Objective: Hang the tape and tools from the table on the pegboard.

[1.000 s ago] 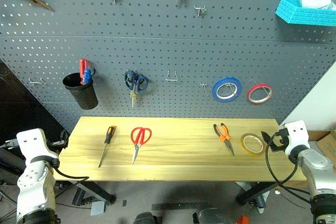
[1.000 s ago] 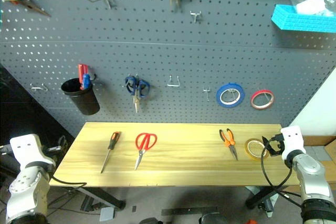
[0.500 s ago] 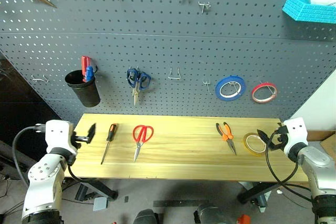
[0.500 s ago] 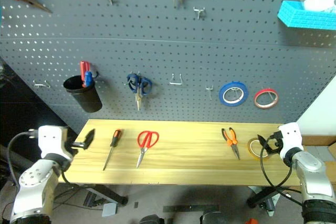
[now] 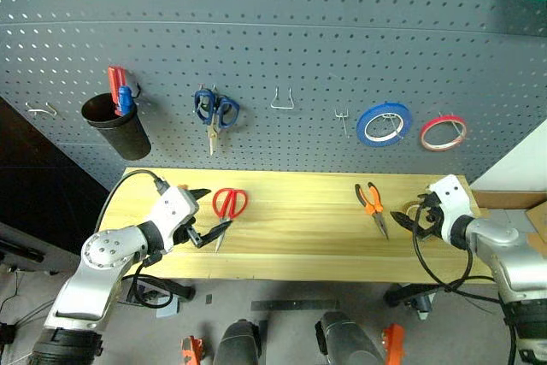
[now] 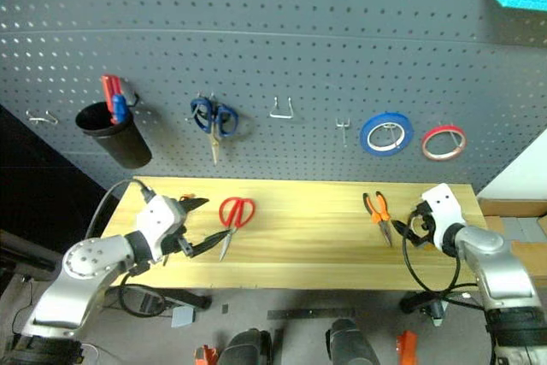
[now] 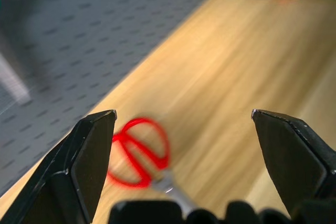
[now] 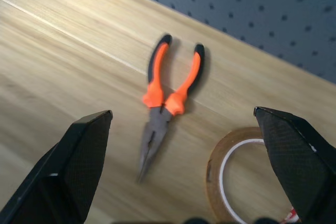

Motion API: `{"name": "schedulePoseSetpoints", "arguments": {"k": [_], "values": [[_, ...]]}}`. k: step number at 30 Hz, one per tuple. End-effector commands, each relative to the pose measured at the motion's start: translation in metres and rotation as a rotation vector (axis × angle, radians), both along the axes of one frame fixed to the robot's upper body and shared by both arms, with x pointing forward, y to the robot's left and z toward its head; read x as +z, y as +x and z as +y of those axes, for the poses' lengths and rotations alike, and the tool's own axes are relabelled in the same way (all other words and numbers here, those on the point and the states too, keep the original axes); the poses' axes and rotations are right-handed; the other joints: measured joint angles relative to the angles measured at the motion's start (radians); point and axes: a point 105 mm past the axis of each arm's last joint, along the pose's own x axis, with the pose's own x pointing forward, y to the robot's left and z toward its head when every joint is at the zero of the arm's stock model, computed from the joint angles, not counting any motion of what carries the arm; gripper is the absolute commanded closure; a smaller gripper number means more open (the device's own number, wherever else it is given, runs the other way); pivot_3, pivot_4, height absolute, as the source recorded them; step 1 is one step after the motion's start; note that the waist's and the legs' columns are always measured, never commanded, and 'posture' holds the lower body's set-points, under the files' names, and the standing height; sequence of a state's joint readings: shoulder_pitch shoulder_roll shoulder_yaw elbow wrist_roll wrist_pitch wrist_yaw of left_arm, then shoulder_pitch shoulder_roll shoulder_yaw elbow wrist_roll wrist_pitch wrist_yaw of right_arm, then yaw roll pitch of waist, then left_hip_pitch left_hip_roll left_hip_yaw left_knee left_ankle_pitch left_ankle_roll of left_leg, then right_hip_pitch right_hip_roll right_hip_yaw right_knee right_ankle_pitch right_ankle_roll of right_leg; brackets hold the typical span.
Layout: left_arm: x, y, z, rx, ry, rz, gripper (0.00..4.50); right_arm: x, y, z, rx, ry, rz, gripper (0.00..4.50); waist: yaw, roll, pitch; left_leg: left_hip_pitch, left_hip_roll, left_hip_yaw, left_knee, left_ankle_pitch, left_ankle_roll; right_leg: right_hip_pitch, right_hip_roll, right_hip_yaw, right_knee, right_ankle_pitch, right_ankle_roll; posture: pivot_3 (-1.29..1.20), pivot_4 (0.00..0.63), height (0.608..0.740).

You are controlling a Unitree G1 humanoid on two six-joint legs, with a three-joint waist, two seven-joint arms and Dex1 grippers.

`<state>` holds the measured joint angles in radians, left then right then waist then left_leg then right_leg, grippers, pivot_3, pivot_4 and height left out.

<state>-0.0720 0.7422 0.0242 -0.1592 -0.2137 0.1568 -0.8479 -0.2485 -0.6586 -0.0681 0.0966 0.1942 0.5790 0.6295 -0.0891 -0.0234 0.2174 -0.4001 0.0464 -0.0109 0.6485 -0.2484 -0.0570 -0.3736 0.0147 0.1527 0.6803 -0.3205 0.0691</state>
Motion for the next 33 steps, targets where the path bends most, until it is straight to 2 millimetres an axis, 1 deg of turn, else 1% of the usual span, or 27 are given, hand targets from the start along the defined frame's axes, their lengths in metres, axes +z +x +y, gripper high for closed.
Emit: {"name": "schedulePoseSetpoints", "arguments": {"k": [1,5,8,12,18,23,27,31,33], "values": [[0.015,0.000,-0.031,-0.143,0.025,-0.043,0.05,-0.003,0.015,-0.017,-0.069,-0.028,0.036,0.00,0.001,0.000,0.016,0.000,0.000,0.000,0.000,0.000,0.000,0.000,0.000,0.000,0.000,0.000,0.000,-0.07,0.280,0.740],[0.026,0.006,-0.052,-0.201,-0.001,-0.069,0.05,-0.005,0.029,-0.028,-0.123,-0.029,0.063,0.00,0.003,-0.001,0.035,-0.002,-0.001,0.000,0.000,0.000,0.000,-0.002,-0.001,0.000,0.000,0.000,0.000,-0.06,0.295,0.740],[0.030,0.008,-0.061,-0.228,0.002,-0.082,0.05,-0.010,0.036,-0.035,-0.162,-0.036,0.094,0.00,0.002,-0.001,0.048,-0.003,0.000,-0.001,-0.001,0.000,0.000,-0.003,-0.001,-0.001,-0.001,0.000,-0.001,-0.06,0.298,0.740],[0.032,0.007,-0.071,-0.277,0.010,-0.079,0.05,-0.021,0.039,-0.044,-0.205,-0.051,0.148,0.00,0.002,0.000,0.055,-0.006,0.000,-0.001,-0.001,0.000,0.000,-0.006,-0.001,-0.001,0.000,0.000,-0.001,-0.06,0.299,0.740],[0.033,0.006,-0.080,-0.336,0.015,-0.076,0.05,-0.032,0.040,-0.054,-0.253,-0.061,0.197,0.00,0.002,0.000,0.057,-0.006,-0.001,-0.001,0.000,0.000,0.000,-0.006,-0.002,-0.001,0.000,0.000,-0.001,-0.06,0.292,0.740],[0.038,0.010,-0.082,-0.334,0.000,-0.097,0.05,-0.041,0.038,-0.046,-0.225,-0.046,0.247,0.00,0.002,0.000,0.057,-0.006,-0.001,-0.001,0.001,0.000,0.000,-0.006,-0.002,-0.001,0.000,0.000,-0.001,-0.06,0.284,0.740],[0.047,0.014,-0.082,-0.296,-0.094,-0.089,0.05,-0.049,0.033,-0.040,-0.194,-0.042,0.282,0.00,0.002,0.000,0.057,-0.007,-0.001,-0.001,0.000,0.000,0.000,-0.006,-0.002,-0.001,0.000,0.000,-0.001,-0.06,0.282,0.740],[0.049,0.000,-0.082,-0.318,-0.230,0.044,0.05,-0.058,0.028,-0.037,-0.191,-0.047,0.309,0.00,0.000,0.000,0.057,-0.007,0.000,-0.003,0.001,0.000,0.000,-0.006,-0.002,-0.002,0.000,0.000,-0.001,-0.06,0.285,0.740],[0.046,-0.005,-0.079,-0.326,-0.231,0.084,0.05,-0.062,0.027,-0.037,-0.203,-0.048,0.316,0.00,0.000,0.000,0.057,-0.007,0.000,-0.005,0.001,0.000,0.000,-0.006,-0.002,-0.003,0.000,0.000,-0.001,-0.06,0.286,0.740]]}}
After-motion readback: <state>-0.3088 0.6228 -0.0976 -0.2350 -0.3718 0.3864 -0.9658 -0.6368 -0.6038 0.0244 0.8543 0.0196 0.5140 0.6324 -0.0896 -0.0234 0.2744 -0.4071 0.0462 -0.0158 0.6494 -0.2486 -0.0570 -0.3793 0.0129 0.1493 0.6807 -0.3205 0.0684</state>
